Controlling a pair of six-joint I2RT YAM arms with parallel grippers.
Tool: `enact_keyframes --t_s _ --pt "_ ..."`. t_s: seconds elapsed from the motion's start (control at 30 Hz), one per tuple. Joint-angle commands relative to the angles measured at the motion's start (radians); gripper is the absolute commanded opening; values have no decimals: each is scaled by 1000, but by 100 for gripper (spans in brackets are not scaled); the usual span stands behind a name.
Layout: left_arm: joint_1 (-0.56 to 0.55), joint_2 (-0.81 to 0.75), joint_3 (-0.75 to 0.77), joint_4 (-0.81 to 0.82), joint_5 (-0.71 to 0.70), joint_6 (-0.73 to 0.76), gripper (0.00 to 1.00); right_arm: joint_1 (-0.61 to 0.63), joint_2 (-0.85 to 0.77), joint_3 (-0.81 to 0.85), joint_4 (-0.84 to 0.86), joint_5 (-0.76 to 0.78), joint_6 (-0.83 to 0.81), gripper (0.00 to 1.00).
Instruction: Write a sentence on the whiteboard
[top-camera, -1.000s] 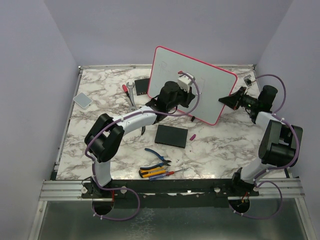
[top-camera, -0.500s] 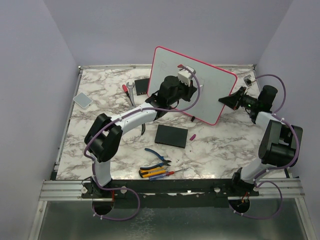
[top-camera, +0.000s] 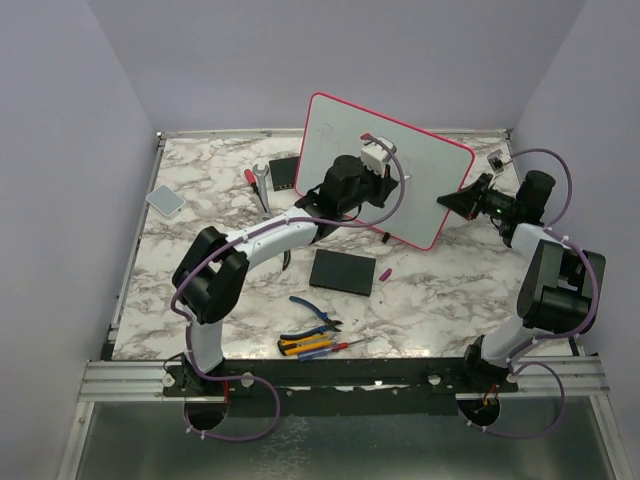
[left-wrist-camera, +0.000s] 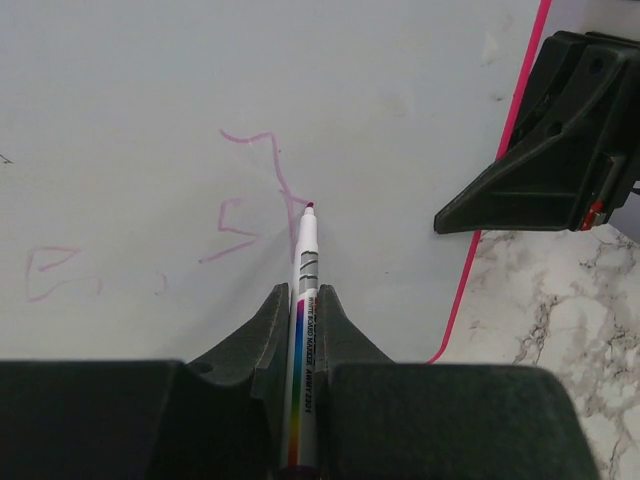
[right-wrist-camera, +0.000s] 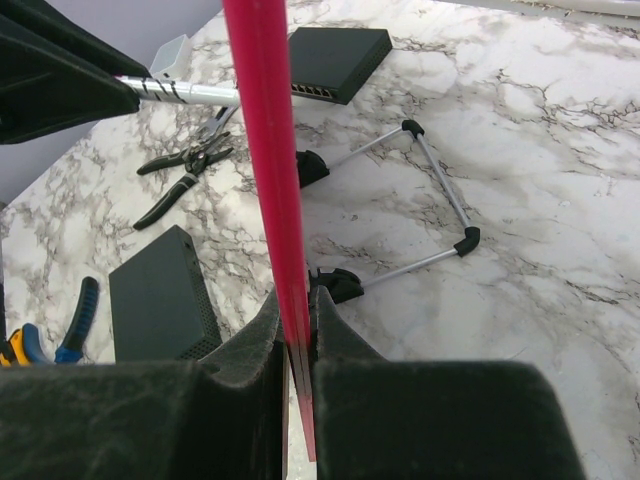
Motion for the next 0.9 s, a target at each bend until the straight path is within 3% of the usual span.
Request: enact_keyframes --t_s 0.0,0.87 --pt "-11 36 31 10 7 9 0 8 29 -14 -44 62 -31 0" --pt "-15 -1 -50 -5 -20 19 0 8 26 -14 -45 64 -31 1"
